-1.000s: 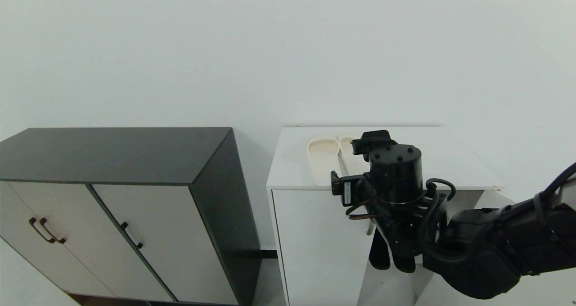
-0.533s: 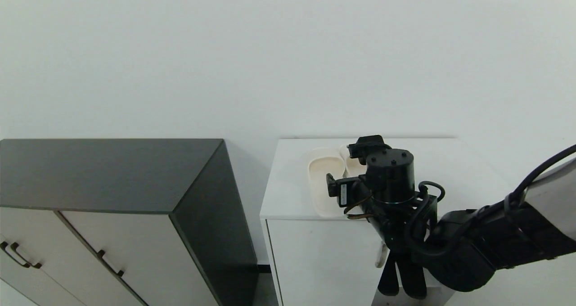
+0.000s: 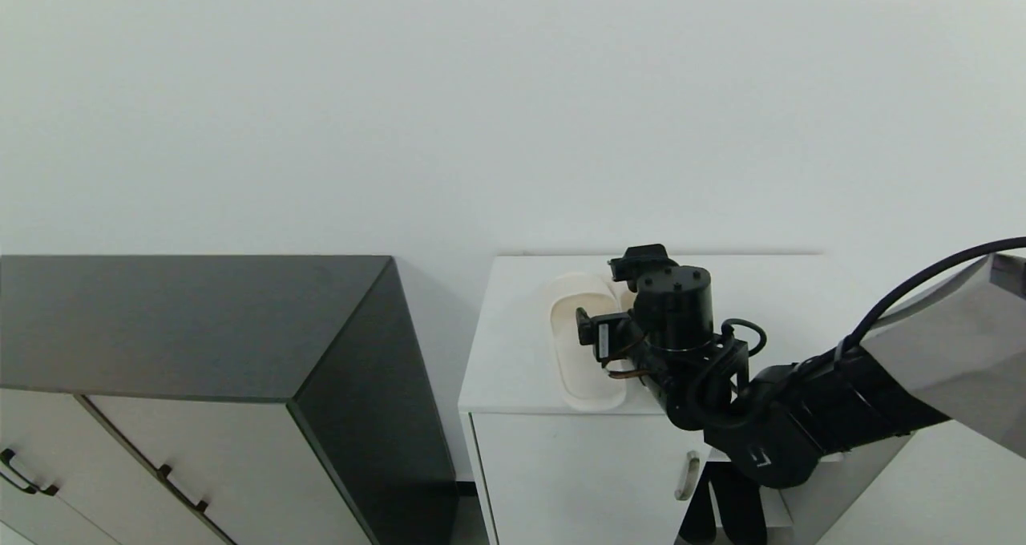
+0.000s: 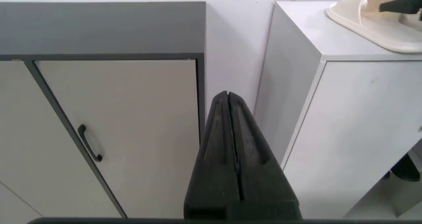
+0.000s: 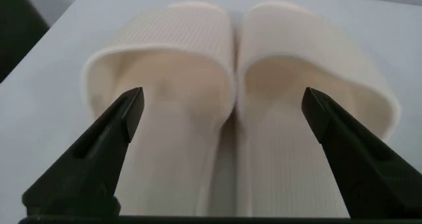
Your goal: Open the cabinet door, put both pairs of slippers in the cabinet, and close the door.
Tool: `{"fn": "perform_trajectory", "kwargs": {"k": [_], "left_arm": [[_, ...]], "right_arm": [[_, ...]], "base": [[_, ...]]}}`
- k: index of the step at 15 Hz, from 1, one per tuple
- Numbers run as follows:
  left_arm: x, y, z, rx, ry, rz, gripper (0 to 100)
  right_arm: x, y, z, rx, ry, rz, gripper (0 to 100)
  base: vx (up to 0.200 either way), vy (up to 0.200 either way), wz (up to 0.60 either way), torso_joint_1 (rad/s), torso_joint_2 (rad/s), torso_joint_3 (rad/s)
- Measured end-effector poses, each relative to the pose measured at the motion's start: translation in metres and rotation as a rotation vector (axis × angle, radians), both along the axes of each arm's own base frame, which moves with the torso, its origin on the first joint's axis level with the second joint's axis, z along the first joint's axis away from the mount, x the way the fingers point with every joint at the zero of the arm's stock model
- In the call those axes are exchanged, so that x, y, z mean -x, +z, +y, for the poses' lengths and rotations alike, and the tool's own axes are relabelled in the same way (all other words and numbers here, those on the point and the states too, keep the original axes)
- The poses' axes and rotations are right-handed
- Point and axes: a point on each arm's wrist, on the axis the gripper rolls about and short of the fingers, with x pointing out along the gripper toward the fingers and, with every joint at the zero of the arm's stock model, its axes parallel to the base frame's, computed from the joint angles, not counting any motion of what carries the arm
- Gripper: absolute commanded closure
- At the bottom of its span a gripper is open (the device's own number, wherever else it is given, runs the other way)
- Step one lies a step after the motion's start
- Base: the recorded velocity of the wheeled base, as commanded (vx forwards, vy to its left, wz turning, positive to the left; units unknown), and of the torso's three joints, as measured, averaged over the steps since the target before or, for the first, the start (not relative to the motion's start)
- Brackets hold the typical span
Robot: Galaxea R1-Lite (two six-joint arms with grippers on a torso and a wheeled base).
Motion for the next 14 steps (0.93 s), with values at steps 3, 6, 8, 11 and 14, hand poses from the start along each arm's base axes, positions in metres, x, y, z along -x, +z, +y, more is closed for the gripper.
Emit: {"fn": "perform_trajectory", "kwargs": {"k": [3, 6, 8, 11, 14], "left_arm": [[0.000, 0.000, 0.000, 0.000, 0.000, 0.000, 100], [0.000, 0.000, 0.000, 0.000, 0.000, 0.000, 100], [0.000, 0.000, 0.000, 0.000, 0.000, 0.000, 100], [0.000, 0.000, 0.000, 0.000, 0.000, 0.000, 100], [0.000, 0.000, 0.000, 0.000, 0.000, 0.000, 100]], "right_arm": [[-0.013, -0.001, 0.002, -0.010, 0.006, -0.009, 0], [-0.026, -0.005, 0.002, 0.004, -0.004, 0.003, 0], [-0.032, -0.007, 0.004, 0.005, -0.007, 0.003, 0], [-0.040, -0.009, 0.007, 0.009, -0.014, 0.006, 100], [-0.044, -0.011, 0.008, 0.010, -0.019, 0.007, 100]], "base": [[0.000, 0.000, 0.00, 0.000, 0.00, 0.000], [0.000, 0.000, 0.00, 0.000, 0.00, 0.000], [0.000, 0.000, 0.00, 0.000, 0.00, 0.000], [0.000, 0.000, 0.00, 0.000, 0.00, 0.000], [0.000, 0.000, 0.00, 0.000, 0.00, 0.000]]}}
